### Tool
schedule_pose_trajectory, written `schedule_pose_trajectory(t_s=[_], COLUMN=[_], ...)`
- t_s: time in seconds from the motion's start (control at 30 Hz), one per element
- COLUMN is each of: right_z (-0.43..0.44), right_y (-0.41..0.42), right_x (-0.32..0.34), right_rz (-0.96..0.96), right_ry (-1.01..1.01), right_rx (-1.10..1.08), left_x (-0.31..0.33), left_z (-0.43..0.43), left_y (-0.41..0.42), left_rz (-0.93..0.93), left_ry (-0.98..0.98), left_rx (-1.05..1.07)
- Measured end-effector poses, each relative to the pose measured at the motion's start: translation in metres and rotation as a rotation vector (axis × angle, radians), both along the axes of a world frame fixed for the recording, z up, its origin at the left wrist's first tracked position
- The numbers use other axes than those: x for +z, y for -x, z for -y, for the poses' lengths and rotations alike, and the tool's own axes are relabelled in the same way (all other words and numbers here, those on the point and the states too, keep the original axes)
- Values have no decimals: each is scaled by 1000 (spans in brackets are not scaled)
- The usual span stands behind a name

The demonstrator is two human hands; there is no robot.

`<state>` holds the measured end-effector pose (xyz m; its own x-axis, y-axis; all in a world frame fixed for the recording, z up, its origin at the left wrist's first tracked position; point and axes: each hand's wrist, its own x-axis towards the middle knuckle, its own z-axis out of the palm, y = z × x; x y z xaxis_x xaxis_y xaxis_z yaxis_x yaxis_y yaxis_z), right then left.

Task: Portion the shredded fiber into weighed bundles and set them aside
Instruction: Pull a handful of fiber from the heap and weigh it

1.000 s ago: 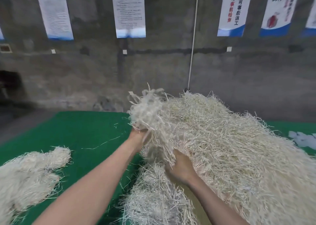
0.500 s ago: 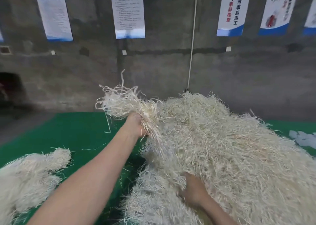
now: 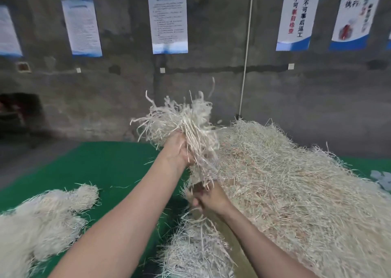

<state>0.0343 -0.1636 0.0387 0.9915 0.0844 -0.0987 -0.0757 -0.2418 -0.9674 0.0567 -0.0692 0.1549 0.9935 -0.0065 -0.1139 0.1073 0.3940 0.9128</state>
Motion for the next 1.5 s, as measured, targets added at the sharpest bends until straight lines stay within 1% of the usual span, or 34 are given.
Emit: schedule_pose_trajectory(t_s=[0.03,0.07,0.13,0.17,0.2,0.23,0.3,0.33,0.37,0.43,0.5,0.57,0.63,0.67,0.7,0.73,0.77,0.8,0.87,0.9,0.93,1.0,1.03,1.07,1.1,1.13,1.17,1.23,1.27,1.3,1.33,1.4,1.43,1.5], right_z=[4,9,21,24,27,28,28,30,30,28,26,31,40,49,57,66,73,77,69,56,44,26,25,28,33,38,43,51,52,52,50,40,32,12], right_y=[-4,-6,-7,-5,-4,-3,-3,-6,-11,-11,-10,-12,-10,-12,-14,-17,-19,-22,-20,-14,-9,0,7,12,15,15,13,3,-2,-6,-7,-8,-5,3], right_x=[-1,3,18,28,36,43,50,49,45,47,52,54,55,53,50,45,37,28,6,-7,-26,-68,-85,-99,-105,-104,-94,-59,-39,-20,-1,28,38,54], right_rz=[-40,-74,-149,-169,-175,-175,-109,-33,35,99,92,89,29,3,-27,-52,-39,-15,4,-30,-45,4,14,25,-7,-43,-56,2,74,146,187,183,177,158], right_ry=[-84,-225,-575,-667,-667,-599,-425,-371,-345,-304,-310,-216,-110,-114,-179,-297,-364,-340,-60,86,182,492,661,747,708,557,348,-146,-312,-414,-474,-475,-409,-244], right_rx=[-80,-155,-221,-238,-261,-283,-285,-281,-255,-228,-183,-162,-47,16,57,92,131,156,254,287,311,296,288,300,299,258,206,54,3,-5,14,30,29,3], left_x=[0,-4,-24,-37,-49,-60,-68,-69,-72,-72,-73,-71,-69,-67,-66,-64,-65,-66,-67,-66,-64,-55,-52,-49,-47,-46,-45,-53,-55,-59,-64,-72,-78,-93], left_z=[-6,-10,-19,-22,-23,-25,-30,-31,-31,-24,-16,-8,-11,-16,-23,-29,-35,-39,-37,-32,-27,-18,-15,-14,-13,-13,-12,-14,-15,-13,-10,-2,1,2], left_y=[1,4,4,5,6,5,7,5,5,6,7,7,1,-3,-8,-12,-18,-24,-30,-32,-30,-31,-34,-34,-36,-37,-35,-35,-31,-30,-28,-20,-16,-10], left_rz=[-9,-7,45,74,51,6,-46,-49,-43,-63,-33,-43,-20,-8,28,21,-24,-58,-88,-83,-90,-107,-94,-86,-59,-28,-6,28,41,55,91,110,150,182], left_ry=[-78,-243,-689,-880,-988,-1038,-1093,-1089,-1060,-1037,-917,-775,-659,-558,-474,-365,-239,-124,20,91,180,206,149,111,47,-60,-147,-236,-310,-407,-556,-873,-1011,-1194], left_rx=[-58,-97,-188,-267,-365,-449,-505,-473,-447,-402,-366,-382,-370,-348,-308,-239,-183,-157,-207,-244,-252,-196,-156,-129,-147,-159,-152,-92,-73,-70,-93,-152,-155,-140])
